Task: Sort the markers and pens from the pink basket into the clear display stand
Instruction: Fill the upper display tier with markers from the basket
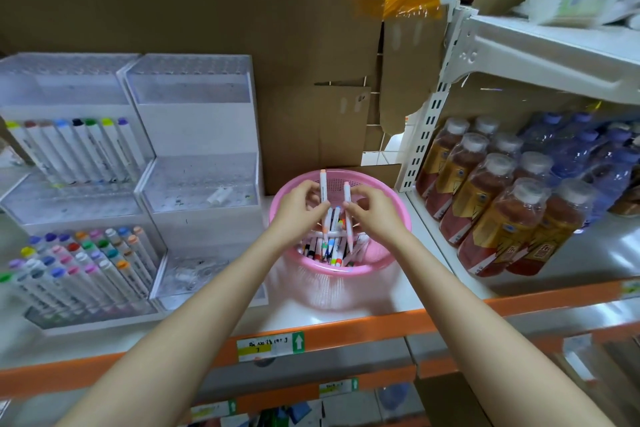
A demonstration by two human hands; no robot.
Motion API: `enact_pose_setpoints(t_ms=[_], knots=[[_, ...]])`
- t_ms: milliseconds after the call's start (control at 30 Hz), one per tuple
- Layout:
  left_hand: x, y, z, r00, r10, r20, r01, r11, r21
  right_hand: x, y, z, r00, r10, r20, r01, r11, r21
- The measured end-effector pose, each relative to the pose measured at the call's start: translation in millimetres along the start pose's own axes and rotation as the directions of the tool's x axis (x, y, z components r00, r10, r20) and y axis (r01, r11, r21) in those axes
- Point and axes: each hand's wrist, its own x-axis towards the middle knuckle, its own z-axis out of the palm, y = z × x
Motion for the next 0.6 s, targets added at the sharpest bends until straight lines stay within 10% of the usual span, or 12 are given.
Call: enact_pose_setpoints(t_ms=[600], knots=[[-77.5,27.6,-120.0,0.913,0.269,-0.306,-0.254,0.963,0.088,-46.9,-124.7,57.4,0.934,-0.323,-0.15,0.348,0.918,0.192]])
